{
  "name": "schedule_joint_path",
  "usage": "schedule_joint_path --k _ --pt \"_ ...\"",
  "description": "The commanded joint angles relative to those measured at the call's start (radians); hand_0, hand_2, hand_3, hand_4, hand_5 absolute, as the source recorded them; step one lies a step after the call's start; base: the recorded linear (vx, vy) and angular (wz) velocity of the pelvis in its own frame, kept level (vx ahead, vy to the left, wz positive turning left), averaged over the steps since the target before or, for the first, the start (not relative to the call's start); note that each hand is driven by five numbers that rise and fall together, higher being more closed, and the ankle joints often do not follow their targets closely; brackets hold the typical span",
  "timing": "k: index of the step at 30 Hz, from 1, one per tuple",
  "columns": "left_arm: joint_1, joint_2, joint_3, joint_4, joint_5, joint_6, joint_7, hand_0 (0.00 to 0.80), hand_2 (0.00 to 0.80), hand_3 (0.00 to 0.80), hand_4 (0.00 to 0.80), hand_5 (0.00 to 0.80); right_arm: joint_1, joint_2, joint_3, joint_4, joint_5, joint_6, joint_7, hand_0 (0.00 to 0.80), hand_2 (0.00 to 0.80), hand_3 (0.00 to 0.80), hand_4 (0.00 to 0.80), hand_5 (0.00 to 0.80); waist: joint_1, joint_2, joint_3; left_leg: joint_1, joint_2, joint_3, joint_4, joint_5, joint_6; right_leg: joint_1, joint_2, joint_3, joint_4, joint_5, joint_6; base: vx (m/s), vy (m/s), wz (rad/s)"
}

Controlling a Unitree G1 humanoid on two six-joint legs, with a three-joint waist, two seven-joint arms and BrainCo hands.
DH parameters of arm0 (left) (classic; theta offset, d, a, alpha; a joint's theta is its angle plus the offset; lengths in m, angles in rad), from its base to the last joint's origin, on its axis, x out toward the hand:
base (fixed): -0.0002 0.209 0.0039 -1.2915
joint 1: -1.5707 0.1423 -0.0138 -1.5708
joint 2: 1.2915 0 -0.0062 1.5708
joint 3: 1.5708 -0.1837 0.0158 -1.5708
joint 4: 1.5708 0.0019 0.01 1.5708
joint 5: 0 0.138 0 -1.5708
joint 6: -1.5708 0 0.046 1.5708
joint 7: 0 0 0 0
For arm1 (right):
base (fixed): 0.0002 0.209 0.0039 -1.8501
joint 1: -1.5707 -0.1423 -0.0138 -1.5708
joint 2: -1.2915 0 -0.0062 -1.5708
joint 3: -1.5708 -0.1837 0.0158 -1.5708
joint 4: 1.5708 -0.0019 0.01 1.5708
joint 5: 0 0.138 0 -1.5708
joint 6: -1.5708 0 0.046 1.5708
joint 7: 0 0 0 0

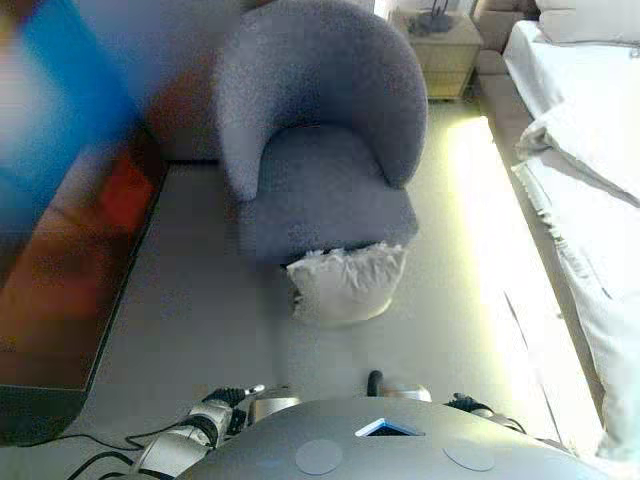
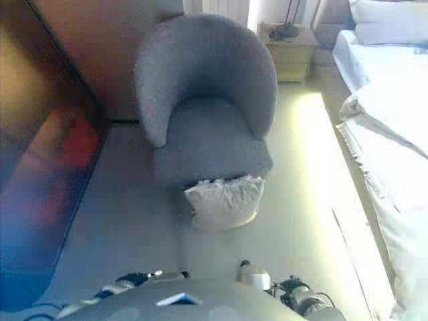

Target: Pick up the cushion and take it to the sofa

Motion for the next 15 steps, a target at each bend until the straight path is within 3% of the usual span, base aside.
schedule_joint_path --k 1,15 --pt "-0.070 0.002 -0.004 0.059 0.034 0.010 -0.024 0.000 0.000 0.000 0.000 0.000 -0.092 0.011 0.032 0.057 -0.015 0.000 0.003 0.000 0.000 0.000 0.000 0.000 -0.011 -0.035 0.031 -0.001 -0.087 0.016 0.005 -0.082 0.087 0.015 0.014 0.022 0.019 -0.058 0.009 0.000 0.000 0.00" --pt "-0.069 -0.004 -0.002 0.064 0.013 0.008 -0.014 0.000 0.000 0.000 0.000 0.000 -0.094 0.016 0.033 0.056 -0.034 0.002 -0.015 0.000 0.000 0.000 0.000 0.000 -0.008 -0.036 0.030 -0.006 -0.089 0.008 0.005 -0.079 0.089 0.014 0.019 0.021 0.024 -0.060 0.007 0.000 -0.002 0.00"
